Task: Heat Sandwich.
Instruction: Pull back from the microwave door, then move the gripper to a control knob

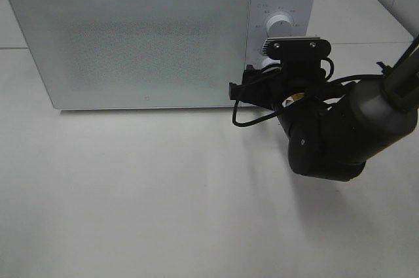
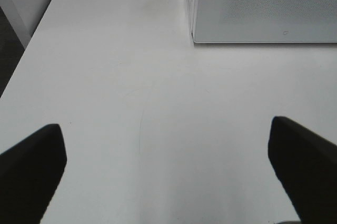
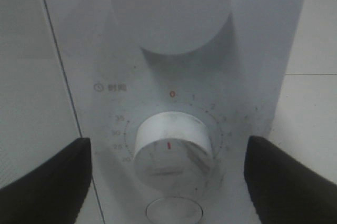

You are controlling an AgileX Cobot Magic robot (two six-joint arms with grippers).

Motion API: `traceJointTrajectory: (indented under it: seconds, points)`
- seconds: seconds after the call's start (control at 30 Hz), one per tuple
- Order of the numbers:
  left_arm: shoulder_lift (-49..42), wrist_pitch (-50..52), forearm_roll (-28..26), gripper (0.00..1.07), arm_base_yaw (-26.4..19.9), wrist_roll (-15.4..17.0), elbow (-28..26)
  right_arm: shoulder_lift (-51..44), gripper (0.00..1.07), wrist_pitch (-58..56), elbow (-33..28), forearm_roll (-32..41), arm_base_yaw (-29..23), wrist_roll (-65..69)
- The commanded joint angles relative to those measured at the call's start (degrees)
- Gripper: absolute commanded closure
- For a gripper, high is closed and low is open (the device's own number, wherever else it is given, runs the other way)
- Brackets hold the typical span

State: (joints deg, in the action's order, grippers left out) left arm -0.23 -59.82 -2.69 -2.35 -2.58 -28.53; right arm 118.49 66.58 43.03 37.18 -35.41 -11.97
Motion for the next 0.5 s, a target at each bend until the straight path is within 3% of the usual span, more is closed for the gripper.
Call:
traceJointTrajectory:
  seconds: [0.03, 0.37, 0.5]
  points:
    - [-1.5, 0.9, -0.4, 0.05, -0.2, 0.0, 0.2, 0.0, 0.32, 0.2, 0.6, -0.7, 0.1, 0.3]
    - [-1.5, 0.9, -0.4, 0.05, -0.2, 0.0, 0.2, 0.0, 0.5, 2.1, 0.6, -0.6, 0.1, 0.1]
    - [-1.5, 0.9, -0.4, 0.05, -0.2, 0.0, 0.2, 0.0, 0.68, 3.2, 0.6, -0.6, 0.1, 0.1]
